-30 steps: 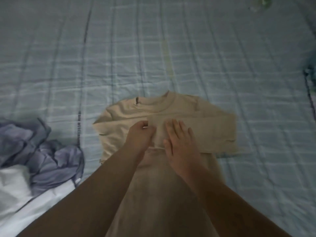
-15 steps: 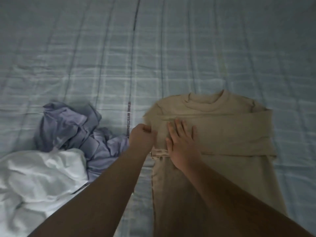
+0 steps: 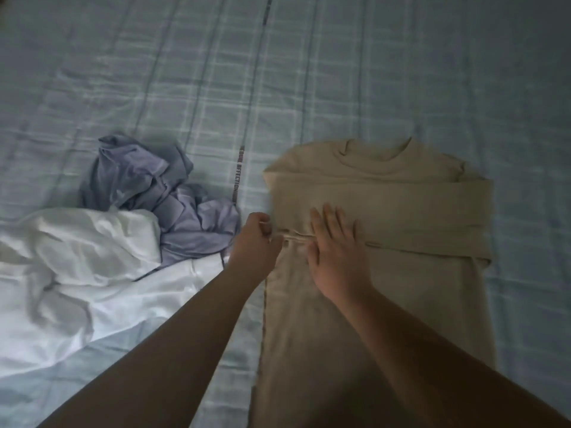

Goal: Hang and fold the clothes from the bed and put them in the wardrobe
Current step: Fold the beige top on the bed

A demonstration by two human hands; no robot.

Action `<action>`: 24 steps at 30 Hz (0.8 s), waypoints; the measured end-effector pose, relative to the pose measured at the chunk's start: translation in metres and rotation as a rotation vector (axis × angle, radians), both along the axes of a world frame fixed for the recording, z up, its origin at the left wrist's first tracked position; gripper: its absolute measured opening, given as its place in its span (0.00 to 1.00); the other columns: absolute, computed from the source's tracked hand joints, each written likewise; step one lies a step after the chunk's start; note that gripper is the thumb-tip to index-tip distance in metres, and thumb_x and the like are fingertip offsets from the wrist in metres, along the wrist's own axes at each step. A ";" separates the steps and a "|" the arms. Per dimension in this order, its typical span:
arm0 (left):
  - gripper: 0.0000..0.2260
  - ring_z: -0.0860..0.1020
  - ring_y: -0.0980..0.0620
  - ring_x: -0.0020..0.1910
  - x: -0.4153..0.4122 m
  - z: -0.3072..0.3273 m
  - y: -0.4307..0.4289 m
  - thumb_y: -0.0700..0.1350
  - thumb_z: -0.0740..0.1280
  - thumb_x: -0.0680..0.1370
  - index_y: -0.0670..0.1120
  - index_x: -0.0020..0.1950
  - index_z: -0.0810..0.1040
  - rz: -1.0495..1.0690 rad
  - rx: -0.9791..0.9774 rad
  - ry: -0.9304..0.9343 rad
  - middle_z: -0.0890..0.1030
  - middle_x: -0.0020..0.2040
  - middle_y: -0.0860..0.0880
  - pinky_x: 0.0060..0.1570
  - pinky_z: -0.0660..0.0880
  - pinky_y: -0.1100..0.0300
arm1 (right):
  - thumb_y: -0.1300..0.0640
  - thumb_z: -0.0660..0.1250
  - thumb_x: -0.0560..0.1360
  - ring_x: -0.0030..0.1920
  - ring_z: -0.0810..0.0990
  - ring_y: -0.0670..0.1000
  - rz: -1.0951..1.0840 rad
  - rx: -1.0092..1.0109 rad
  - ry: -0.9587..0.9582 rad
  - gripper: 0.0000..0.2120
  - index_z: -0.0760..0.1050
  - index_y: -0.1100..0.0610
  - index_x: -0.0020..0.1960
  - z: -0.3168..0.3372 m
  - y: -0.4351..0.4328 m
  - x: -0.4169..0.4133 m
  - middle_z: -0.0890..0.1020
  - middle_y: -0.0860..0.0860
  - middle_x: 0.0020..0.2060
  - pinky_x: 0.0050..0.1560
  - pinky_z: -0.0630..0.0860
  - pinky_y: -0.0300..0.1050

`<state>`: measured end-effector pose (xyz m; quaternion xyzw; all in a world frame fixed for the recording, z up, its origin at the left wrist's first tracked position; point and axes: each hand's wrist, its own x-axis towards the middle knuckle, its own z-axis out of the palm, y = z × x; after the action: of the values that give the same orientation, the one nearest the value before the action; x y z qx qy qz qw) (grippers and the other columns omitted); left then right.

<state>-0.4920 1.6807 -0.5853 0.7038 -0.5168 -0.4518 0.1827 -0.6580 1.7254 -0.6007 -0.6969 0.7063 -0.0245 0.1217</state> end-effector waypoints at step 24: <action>0.24 0.75 0.47 0.56 0.043 0.019 0.321 0.34 0.61 0.76 0.50 0.70 0.70 -0.006 0.097 -0.189 0.70 0.66 0.48 0.54 0.70 0.61 | 0.66 0.62 0.71 0.63 0.74 0.60 -0.849 -0.016 -0.298 0.22 0.75 0.58 0.65 0.031 0.348 -0.133 0.77 0.59 0.63 0.67 0.69 0.51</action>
<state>-0.4490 2.0020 -0.5668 0.7499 -0.5112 -0.4084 0.0973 -0.7911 2.0737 -0.5695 -0.3353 0.9042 -0.1778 0.1959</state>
